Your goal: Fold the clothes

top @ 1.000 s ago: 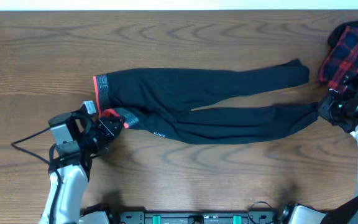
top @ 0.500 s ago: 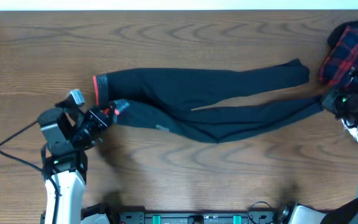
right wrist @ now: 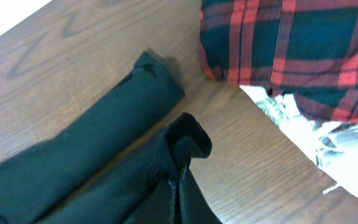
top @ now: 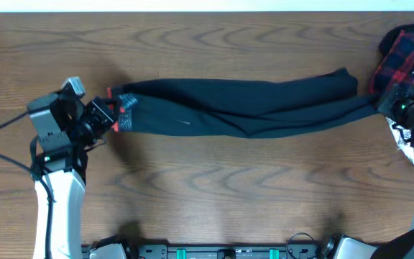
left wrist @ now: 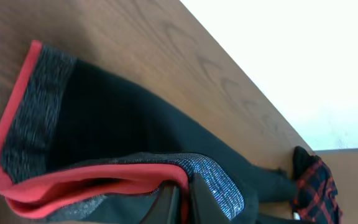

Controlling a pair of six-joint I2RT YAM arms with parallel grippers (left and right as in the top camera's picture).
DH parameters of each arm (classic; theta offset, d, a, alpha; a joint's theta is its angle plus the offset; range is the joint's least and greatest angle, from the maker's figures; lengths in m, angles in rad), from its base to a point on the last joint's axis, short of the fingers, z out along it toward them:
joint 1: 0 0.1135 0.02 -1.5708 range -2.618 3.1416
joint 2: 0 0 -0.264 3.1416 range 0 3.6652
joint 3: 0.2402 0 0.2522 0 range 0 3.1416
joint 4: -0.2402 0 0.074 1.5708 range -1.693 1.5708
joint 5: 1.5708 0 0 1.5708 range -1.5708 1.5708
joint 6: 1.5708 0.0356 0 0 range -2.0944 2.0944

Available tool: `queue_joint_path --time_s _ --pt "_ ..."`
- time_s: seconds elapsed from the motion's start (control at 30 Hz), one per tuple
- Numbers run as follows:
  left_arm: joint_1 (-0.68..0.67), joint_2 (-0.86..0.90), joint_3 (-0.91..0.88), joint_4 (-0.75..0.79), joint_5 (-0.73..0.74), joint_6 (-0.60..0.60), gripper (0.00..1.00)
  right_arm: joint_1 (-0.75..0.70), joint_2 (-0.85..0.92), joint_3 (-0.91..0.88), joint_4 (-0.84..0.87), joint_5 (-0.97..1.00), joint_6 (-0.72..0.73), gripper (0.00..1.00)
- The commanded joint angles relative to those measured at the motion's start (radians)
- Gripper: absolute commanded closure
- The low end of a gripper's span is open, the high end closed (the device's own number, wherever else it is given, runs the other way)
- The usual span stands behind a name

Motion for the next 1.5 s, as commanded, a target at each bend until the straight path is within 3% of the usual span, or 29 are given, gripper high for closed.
queue_joint_path --time_s 0.0,0.6,0.9,1.47 --pt "0.000 0.038 0.059 -0.002 -0.016 0.049 0.94 0.010 -0.016 0.021 0.019 0.006 0.003 0.99" --pt "-0.001 0.076 0.076 0.078 -0.174 0.122 0.94 0.054 0.141 0.021 0.106 0.037 0.052 0.99" --pt "-0.001 0.163 0.076 0.120 -0.189 0.122 0.94 0.055 0.183 0.021 0.139 0.052 0.058 0.99" --pt "-0.002 0.308 0.076 0.333 -0.193 0.114 0.94 0.066 0.265 0.021 0.250 0.055 0.108 0.99"
